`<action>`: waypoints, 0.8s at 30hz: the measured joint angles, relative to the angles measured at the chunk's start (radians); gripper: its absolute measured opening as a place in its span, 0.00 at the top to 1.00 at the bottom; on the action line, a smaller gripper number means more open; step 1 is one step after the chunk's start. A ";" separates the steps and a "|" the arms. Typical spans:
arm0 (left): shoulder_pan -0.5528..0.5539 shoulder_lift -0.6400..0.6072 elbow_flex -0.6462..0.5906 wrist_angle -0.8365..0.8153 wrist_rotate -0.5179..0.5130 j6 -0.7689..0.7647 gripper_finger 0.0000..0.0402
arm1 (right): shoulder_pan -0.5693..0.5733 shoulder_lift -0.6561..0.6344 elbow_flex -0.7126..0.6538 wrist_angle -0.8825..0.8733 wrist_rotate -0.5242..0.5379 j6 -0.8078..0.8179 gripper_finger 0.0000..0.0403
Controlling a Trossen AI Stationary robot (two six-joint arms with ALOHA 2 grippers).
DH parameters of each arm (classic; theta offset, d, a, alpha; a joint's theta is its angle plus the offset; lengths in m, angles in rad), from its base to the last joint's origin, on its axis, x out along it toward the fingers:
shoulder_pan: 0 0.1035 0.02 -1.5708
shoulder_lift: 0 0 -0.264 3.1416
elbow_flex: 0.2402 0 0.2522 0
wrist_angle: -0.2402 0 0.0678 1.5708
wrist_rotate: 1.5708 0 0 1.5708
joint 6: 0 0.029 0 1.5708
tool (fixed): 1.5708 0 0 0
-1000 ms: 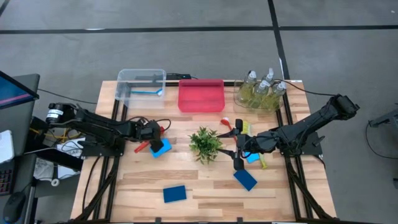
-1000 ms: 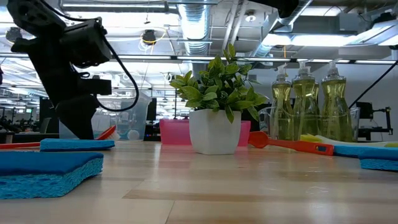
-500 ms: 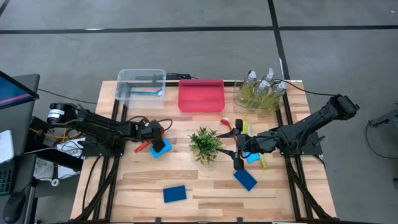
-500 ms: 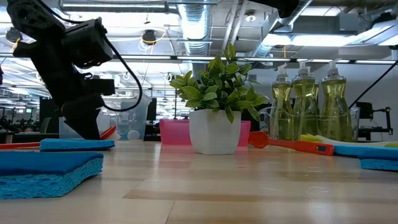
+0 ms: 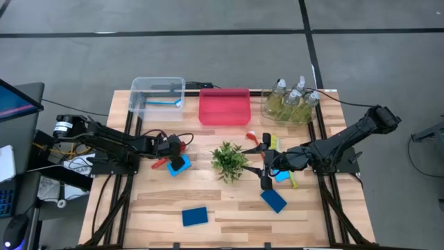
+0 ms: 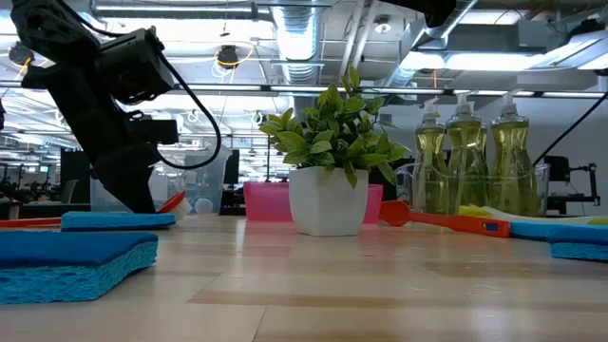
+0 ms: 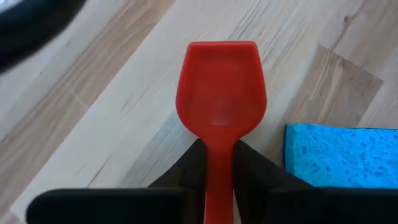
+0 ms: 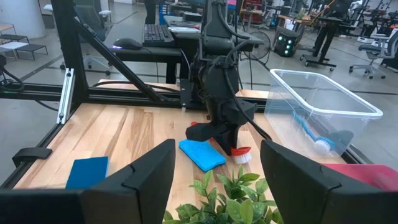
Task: Pick & Place Kitchen Sink Supplies
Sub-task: Put the red dish brush into the left transparent bin
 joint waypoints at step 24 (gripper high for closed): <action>0.000 -0.245 0.111 0.029 -0.142 0.266 0.87 | 0.000 0.000 0.000 0.000 0.000 0.000 0.43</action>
